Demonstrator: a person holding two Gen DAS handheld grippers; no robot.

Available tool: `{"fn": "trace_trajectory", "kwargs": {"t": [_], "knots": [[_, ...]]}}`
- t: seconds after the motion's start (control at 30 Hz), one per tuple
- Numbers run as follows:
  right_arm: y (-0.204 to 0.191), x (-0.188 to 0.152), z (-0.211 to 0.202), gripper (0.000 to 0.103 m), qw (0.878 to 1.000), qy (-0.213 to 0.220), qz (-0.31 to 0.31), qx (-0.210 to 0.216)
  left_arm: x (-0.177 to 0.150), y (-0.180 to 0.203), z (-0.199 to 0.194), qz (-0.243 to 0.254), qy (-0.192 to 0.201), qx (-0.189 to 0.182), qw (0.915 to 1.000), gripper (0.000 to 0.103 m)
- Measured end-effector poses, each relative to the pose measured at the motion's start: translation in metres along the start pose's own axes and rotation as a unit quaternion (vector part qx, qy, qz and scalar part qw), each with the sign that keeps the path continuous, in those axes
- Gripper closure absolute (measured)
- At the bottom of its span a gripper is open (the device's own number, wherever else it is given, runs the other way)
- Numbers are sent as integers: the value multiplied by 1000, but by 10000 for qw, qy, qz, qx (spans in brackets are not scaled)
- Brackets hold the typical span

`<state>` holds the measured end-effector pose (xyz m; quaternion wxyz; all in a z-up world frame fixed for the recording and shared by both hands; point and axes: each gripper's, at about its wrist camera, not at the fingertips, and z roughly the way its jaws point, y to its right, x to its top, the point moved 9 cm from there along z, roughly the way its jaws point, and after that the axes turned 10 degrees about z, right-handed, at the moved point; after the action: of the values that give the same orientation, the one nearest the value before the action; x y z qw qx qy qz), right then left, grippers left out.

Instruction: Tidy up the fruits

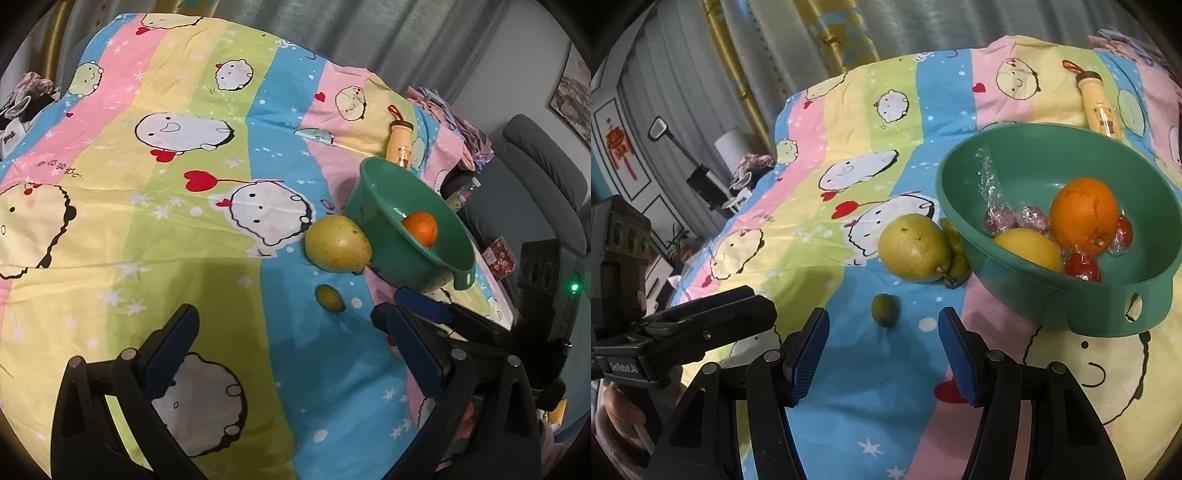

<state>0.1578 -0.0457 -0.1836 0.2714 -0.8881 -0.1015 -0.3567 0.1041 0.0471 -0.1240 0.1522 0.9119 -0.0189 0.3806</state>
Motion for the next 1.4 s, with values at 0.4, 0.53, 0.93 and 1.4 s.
{"fn": "trace_trajectory", "kwargs": {"t": [0.4,0.53,0.93,1.4], "knots": [[4,6,5,41,9998,42,174,120,38,13,22,212,19,-328,9992,1],[6,8,9,41,9996,38,221,153,50,17,46,250,-158,-458,9985,1],[11,14,21,41,9990,38,367,246,60,27,96,-148,-559,-1153,9916,1],[18,11,25,41,9985,-25,505,192,60,16,96,-544,-377,-1605,9848,15]]}}
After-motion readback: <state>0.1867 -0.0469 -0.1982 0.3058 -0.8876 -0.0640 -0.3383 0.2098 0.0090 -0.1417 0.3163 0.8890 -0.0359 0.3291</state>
